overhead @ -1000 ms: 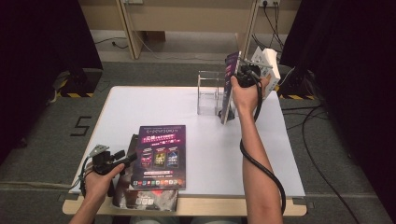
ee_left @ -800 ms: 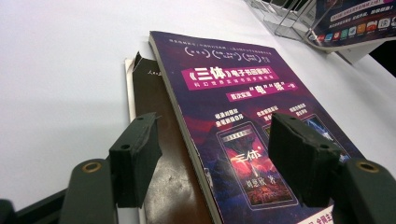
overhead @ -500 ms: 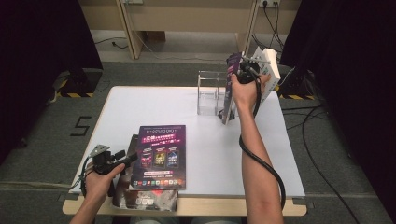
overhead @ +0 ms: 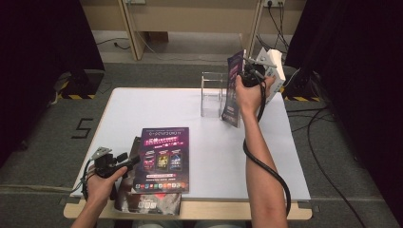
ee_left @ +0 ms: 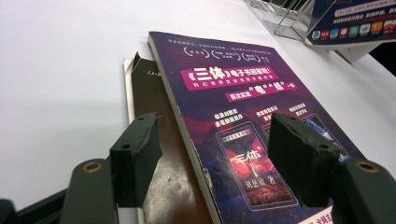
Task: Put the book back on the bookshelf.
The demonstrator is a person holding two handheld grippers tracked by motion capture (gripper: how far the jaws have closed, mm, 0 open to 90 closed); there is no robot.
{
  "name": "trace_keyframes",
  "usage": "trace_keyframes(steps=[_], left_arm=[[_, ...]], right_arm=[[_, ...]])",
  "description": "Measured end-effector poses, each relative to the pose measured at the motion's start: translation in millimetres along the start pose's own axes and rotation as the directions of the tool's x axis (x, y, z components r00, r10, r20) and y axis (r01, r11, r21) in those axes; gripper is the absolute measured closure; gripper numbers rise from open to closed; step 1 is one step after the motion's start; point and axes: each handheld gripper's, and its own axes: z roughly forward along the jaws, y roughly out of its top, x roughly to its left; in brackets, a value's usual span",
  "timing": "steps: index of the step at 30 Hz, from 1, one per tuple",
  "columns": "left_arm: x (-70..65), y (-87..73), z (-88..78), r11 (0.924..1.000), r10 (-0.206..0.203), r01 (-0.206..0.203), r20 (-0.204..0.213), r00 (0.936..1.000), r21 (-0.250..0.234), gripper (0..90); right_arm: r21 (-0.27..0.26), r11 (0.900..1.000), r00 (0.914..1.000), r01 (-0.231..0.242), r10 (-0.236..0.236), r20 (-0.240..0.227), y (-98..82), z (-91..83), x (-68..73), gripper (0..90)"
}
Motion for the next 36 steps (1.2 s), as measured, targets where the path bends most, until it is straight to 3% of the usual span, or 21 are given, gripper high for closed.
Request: trace_keyframes(steps=[8, 22, 31, 36], left_arm=[[0.2, 0.1, -0.5, 1.0, -0.001, 0.001, 0.002, 1.0, -0.003, 33.3], [2.1, 0.2, 0.7, 1.0, -0.006, 0.006, 0.004, 1.0, -0.001, 33.4], [2.0, 0.2, 0.6, 1.0, -0.005, 0.005, 0.006, 1.0, -0.001, 33.4], [1.0, -0.5, 1.8, 1.0, -0.004, 0.004, 0.008, 1.0, 0.004, 33.5]], right_arm=[[-0.114, 0.993, 0.9999, 0.014, -0.012, 0.012, 9.2, -0.7, 5.1, 83.2], [-0.189, 0.982, 0.9999, 0.013, -0.013, 0.001, 19.2, 14.7, 12.8, 83.2], [-0.175, 0.984, 0.9997, 0.021, -0.023, -0.005, -8.6, 26.5, 10.4, 83.1], [-0.175, 0.984, 0.9995, 0.028, -0.03, -0.009, -17.9, 23.2, 10.5, 82.7]])
